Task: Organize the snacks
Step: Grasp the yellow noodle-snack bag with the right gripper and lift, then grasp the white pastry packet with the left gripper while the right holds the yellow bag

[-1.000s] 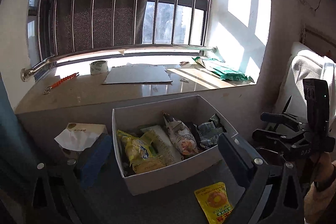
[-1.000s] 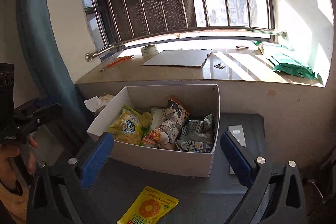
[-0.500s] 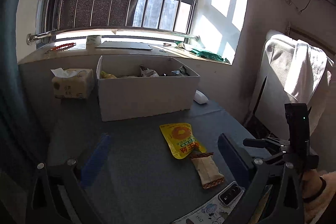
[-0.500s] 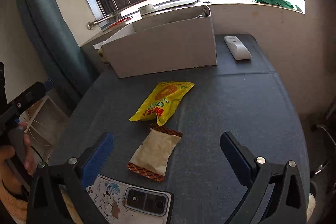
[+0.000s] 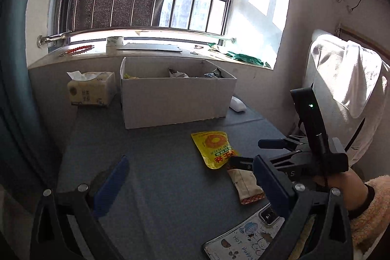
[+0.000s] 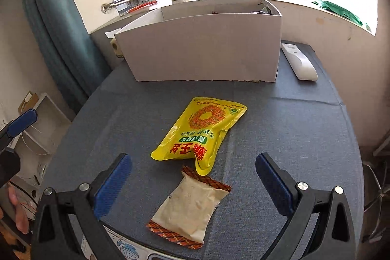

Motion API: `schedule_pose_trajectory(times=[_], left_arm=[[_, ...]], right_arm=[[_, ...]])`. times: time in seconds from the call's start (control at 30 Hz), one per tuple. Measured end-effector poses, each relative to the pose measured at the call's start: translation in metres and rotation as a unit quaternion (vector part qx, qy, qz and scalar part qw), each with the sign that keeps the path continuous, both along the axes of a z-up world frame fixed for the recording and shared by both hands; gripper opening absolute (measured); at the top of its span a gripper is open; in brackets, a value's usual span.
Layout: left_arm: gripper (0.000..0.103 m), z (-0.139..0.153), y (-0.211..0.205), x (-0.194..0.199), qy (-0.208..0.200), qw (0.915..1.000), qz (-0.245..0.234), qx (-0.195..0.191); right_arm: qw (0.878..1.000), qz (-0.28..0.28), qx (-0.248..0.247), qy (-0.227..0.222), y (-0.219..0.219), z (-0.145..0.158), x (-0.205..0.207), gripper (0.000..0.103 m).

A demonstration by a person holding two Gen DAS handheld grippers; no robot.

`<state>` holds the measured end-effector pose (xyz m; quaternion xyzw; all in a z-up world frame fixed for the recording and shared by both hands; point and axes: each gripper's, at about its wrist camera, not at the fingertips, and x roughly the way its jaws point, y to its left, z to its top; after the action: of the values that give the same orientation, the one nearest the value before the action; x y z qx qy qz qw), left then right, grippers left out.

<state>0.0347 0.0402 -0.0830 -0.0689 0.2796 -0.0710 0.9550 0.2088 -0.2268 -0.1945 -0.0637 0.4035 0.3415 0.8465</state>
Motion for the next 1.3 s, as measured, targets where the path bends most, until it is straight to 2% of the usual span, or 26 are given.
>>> schedule_pose_trajectory(times=[0.2,0.27,0.33,0.4,0.47,0.57,0.63,0.7,0.87,0.93,1.07,1.23,1.3], left_arm=[[0.103,-0.006,0.006,-0.003,0.007,0.9999,0.007,-0.007],[0.103,-0.008,0.006,-0.003,0.013,0.9999,0.006,-0.005],[0.103,-0.011,0.008,-0.004,0.013,0.9999,0.009,-0.005],[0.103,-0.014,0.009,-0.003,0.018,0.9998,0.008,-0.010],[0.103,-0.017,0.010,-0.002,0.022,0.9996,0.010,-0.011],[0.103,-0.019,0.008,-0.001,0.027,0.9996,0.005,-0.011],[0.103,-0.020,0.006,0.002,0.031,0.9995,0.000,-0.009],[0.103,-0.022,0.001,0.005,0.037,0.9993,-0.009,-0.005],[0.103,-0.030,-0.025,0.024,0.069,0.9962,-0.053,0.008],[0.103,-0.036,-0.046,0.035,0.089,0.9922,-0.086,0.019],[0.103,-0.053,-0.094,0.064,0.132,0.9812,-0.123,0.068],[0.102,-0.079,-0.130,0.096,0.193,0.9670,-0.144,0.084],[0.096,-0.087,-0.136,0.102,0.203,0.9646,-0.139,0.094]], right_arm=[[0.998,-0.002,-0.067,0.017,0.048,-0.026,0.030,0.103],[0.996,-0.007,-0.079,0.039,0.056,-0.036,0.039,0.103],[0.996,-0.006,-0.090,0.030,0.061,-0.037,0.040,0.103],[0.995,-0.010,-0.101,0.014,0.063,-0.038,0.039,0.091],[0.995,-0.002,-0.098,-0.002,0.061,-0.034,0.036,0.044],[0.997,0.010,-0.072,0.014,0.048,-0.036,0.036,0.038],[0.998,0.013,-0.067,0.012,0.040,-0.038,0.033,0.035],[0.999,0.014,-0.039,0.024,0.027,-0.036,0.031,0.035],[1.000,-0.002,0.021,0.021,-0.023,-0.010,0.021,0.035],[0.999,-0.017,0.040,0.014,-0.046,0.004,0.017,0.035],[0.996,-0.060,0.071,0.003,-0.101,0.020,0.006,0.035],[0.989,-0.107,0.101,-0.011,-0.150,0.039,-0.011,0.035],[0.987,-0.121,0.105,-0.014,-0.163,0.039,-0.016,0.035]])
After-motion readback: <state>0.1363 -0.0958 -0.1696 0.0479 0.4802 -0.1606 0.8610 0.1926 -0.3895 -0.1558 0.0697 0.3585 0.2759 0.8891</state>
